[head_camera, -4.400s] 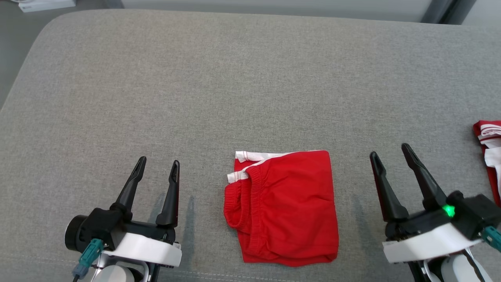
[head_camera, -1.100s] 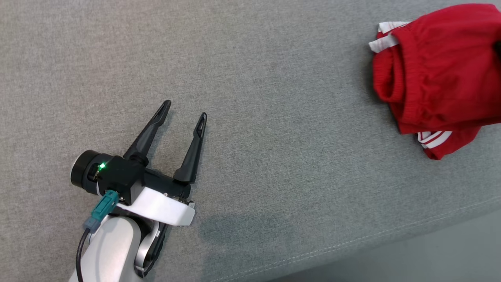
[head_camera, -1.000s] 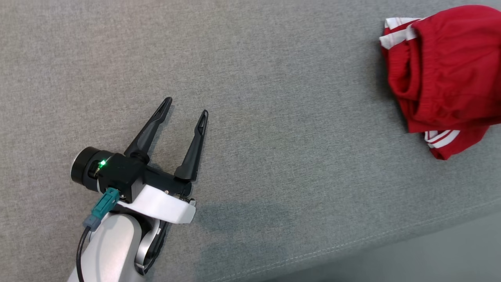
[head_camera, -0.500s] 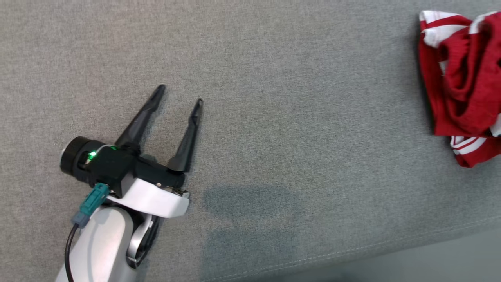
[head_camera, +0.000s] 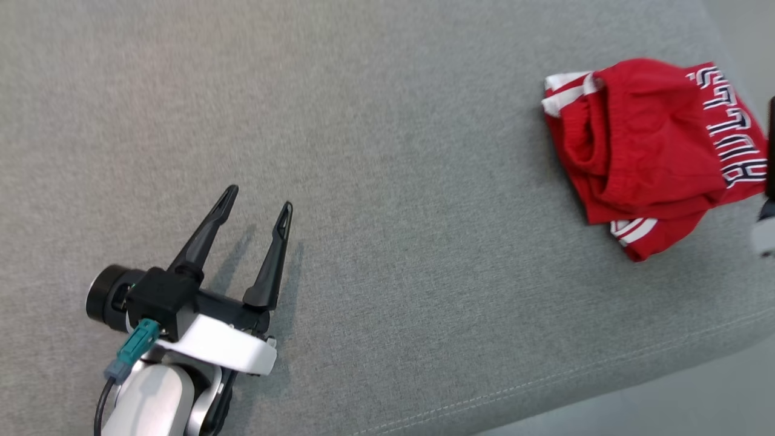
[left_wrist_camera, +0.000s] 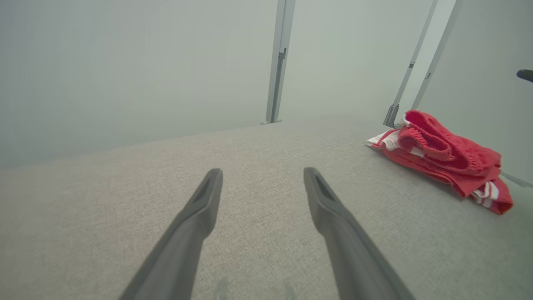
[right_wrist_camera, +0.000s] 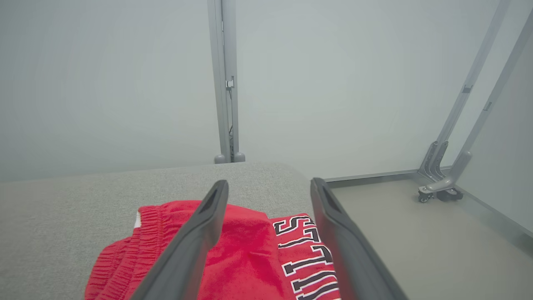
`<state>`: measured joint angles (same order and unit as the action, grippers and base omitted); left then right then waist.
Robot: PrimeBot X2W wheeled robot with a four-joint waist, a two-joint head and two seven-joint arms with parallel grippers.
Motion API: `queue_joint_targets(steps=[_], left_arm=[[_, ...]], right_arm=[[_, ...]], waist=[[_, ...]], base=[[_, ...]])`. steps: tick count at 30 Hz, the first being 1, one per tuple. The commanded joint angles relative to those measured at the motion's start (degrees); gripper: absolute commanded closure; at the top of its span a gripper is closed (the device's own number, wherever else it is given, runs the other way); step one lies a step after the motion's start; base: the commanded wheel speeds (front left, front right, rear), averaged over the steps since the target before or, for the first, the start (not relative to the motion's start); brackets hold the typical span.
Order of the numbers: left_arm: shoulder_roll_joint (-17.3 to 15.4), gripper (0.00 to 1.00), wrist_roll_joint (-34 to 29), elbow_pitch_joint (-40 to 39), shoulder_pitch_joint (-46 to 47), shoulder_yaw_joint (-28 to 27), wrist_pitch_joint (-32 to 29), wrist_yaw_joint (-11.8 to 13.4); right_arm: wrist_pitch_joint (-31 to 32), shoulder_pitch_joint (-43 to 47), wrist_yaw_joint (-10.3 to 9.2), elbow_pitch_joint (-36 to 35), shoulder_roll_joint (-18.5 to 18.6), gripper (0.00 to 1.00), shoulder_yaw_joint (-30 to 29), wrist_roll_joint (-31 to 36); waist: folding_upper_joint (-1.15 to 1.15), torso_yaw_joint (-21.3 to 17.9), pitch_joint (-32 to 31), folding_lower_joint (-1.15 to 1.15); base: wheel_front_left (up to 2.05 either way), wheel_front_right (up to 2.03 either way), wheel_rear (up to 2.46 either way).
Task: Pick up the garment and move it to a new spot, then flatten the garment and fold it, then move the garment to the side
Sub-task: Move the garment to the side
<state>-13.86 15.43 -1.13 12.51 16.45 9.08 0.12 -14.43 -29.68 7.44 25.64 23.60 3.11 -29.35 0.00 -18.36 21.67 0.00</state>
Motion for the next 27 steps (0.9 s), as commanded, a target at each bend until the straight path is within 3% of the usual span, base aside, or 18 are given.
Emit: queue_joint_targets(steps=[1, 6, 12, 19, 27], left_arm=[[-0.87, 0.00, 0.64, -1.56, -0.08, -2.07, -0.02, 0.56], [-0.23, 0.00, 1.61, -1.76, -1.90, -2.69, 0.61, 1.72], [0.85, 0.00, 3.02, -0.97, -4.27, -3.85, 2.53, 3.00], [1.56, 0.00, 4.43, 1.55, -6.26, -4.26, 3.88, 2.93], [1.43, 0.00, 5.85, 5.03, -8.58, -4.66, 4.13, 2.74]], right_arm=[[-0.56, 3.17, 0.05, -3.70, -0.40, 0.00, -0.40, 1.62], [-0.56, 12.70, 0.05, -16.81, -9.10, 0.00, -3.50, 8.50], [-0.56, 20.47, 0.05, -25.47, -15.52, 0.00, -4.65, 14.33], [-0.56, 26.66, 0.05, -26.96, -18.40, 0.00, -4.66, 18.31], [-0.57, 32.25, 0.05, -25.50, -19.80, 0.00, -4.06, 21.18]], waist=[[0.00, -0.12, -3.56, 0.00], [0.00, 4.18, -6.53, 0.00], [0.00, 11.20, -9.33, 0.00], [0.00, 17.38, -12.90, 0.00], [0.00, 18.38, -16.79, 0.00]], base=[[0.00, 0.00, 0.00], [0.00, 0.00, 0.00], [0.00, 0.00, 0.00], [0.00, 0.00, 0.00], [0.00, 0.00, 0.00]])
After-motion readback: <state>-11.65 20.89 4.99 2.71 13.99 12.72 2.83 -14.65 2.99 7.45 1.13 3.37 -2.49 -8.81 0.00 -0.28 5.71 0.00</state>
